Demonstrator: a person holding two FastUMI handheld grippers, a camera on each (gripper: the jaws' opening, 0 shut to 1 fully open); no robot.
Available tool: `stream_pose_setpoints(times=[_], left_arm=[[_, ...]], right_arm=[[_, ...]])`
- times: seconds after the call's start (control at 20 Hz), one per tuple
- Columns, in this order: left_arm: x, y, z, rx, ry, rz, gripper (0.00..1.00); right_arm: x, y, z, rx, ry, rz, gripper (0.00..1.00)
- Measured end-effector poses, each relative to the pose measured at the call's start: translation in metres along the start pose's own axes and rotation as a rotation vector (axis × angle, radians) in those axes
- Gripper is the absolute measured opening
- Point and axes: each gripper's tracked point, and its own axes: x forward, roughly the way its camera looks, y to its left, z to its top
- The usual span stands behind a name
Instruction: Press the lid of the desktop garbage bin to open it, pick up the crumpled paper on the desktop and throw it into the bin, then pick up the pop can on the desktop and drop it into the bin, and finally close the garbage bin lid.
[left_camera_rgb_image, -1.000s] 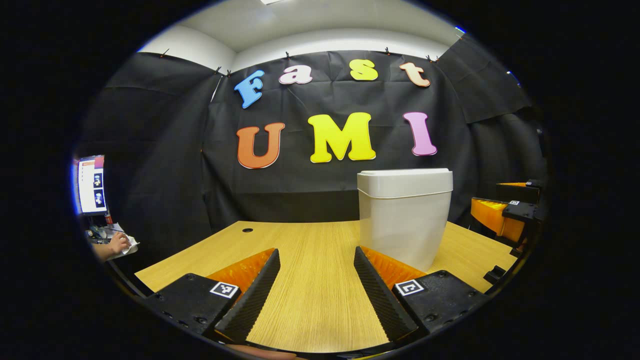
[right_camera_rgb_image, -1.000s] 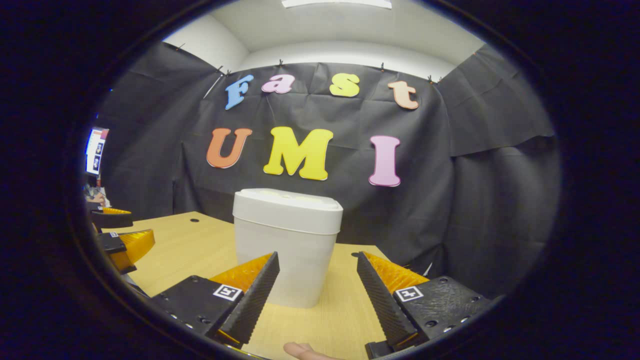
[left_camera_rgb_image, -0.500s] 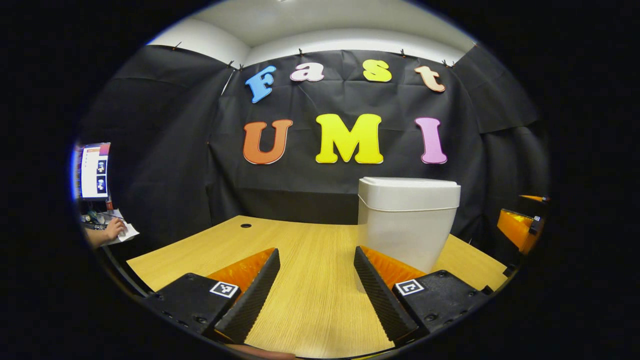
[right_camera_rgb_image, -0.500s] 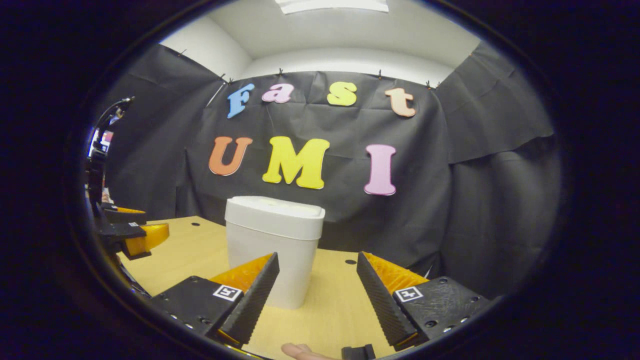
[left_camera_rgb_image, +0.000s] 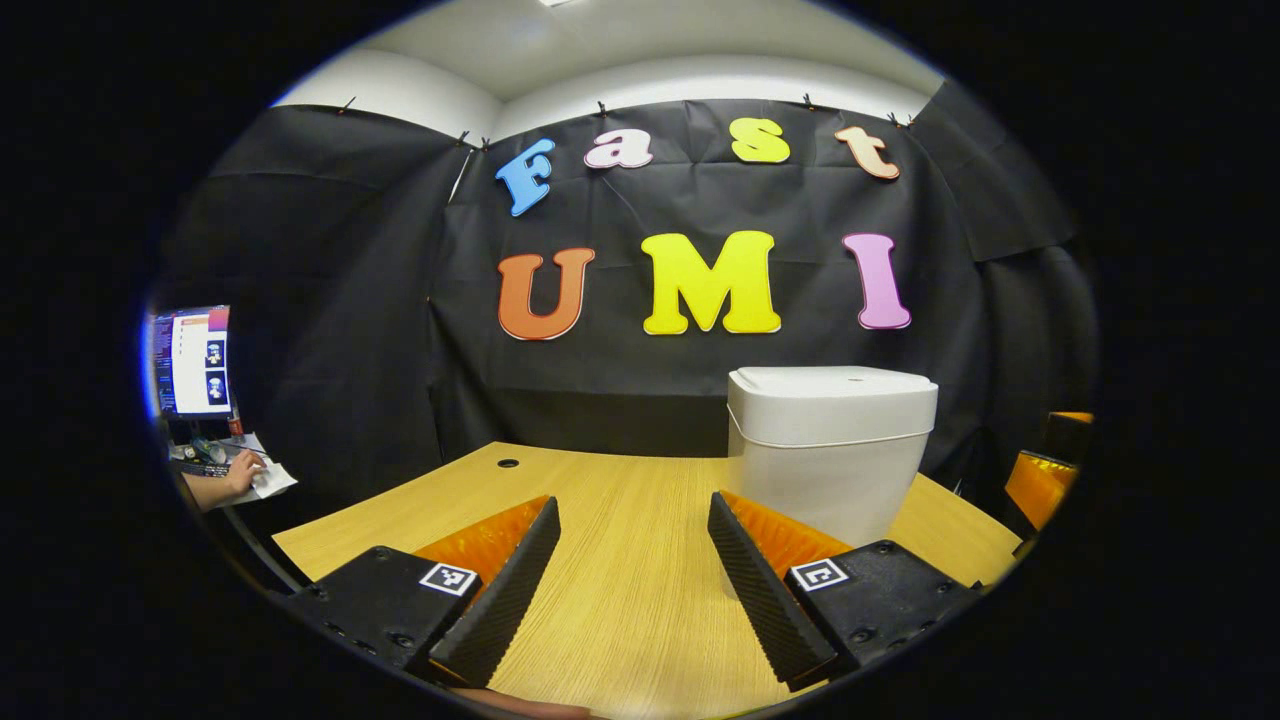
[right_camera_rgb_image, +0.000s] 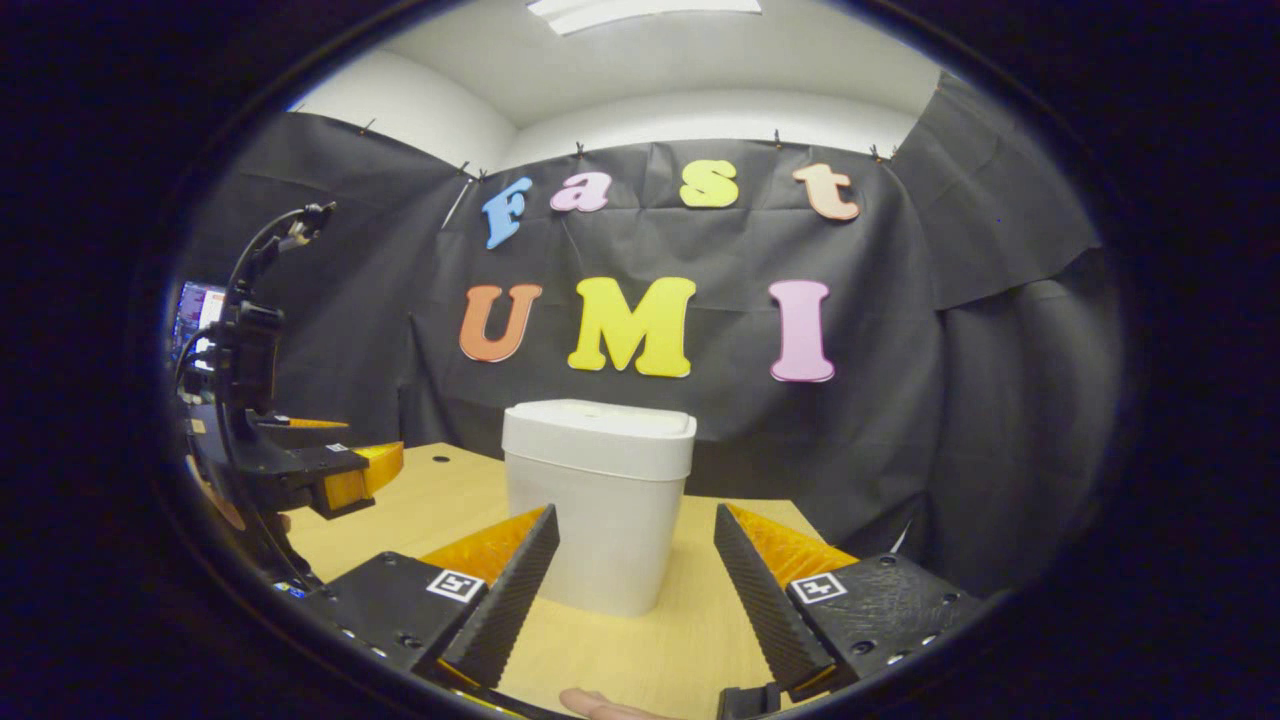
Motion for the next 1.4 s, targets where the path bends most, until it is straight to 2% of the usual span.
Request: stream_pose_setpoints(times=[0.15,0.3,0.45,0.5,0.65,0.75,0.85,0.9,0.95,1.1,1.25,1.3,1.4], left_arm=[[0.0,-0.003,-0.001,0.008,0.001,-0.004,0.98],[0.001,-0.008,-0.006,0.021,0.007,-0.014,0.98],[0.002,-0.009,-0.003,0.05,-0.007,-0.001,0.98],[0.003,-0.01,-0.002,0.049,-0.011,0.001,0.98],[0.005,-0.015,-0.007,0.035,0.0,-0.01,0.98],[0.006,-0.017,-0.009,0.038,0.005,-0.009,0.98],[0.005,-0.023,-0.01,0.032,-0.002,-0.022,0.98],[0.005,-0.027,-0.009,0.026,-0.011,-0.028,0.98],[0.004,-0.029,-0.01,0.025,-0.014,-0.029,0.98],[0.007,-0.039,-0.01,0.029,-0.026,-0.037,0.98],[0.009,-0.054,-0.018,0.045,-0.007,-0.058,0.98],[0.008,-0.059,-0.018,0.048,-0.007,-0.067,0.98],[0.008,-0.066,-0.018,0.044,-0.011,-0.078,0.98]], right_arm=[[0.003,-0.005,-0.007,-0.022,0.023,-0.018,0.97],[0.004,-0.009,-0.009,-0.023,0.036,-0.029,0.95],[0.004,-0.008,-0.012,-0.032,0.045,-0.028,0.98],[0.003,-0.005,-0.011,-0.038,0.039,-0.018,0.95],[0.002,-0.003,-0.009,-0.041,0.029,-0.006,0.98],[0.003,-0.003,-0.011,-0.035,0.035,0.003,0.95],[0.004,-0.008,-0.012,-0.03,0.04,-0.01,0.98],[0.003,-0.009,-0.011,-0.028,0.037,-0.01,0.95],[0.001,-0.008,-0.013,-0.022,0.035,-0.002,0.98],[0.0,0.0,-0.027,0.021,0.076,0.042,0.95],[0.0,-0.004,-0.015,0.032,0.039,0.031,0.95],[0.001,-0.005,-0.013,0.031,0.033,0.028,0.98],[0.004,0.002,-0.02,0.031,0.043,0.044,0.95]])
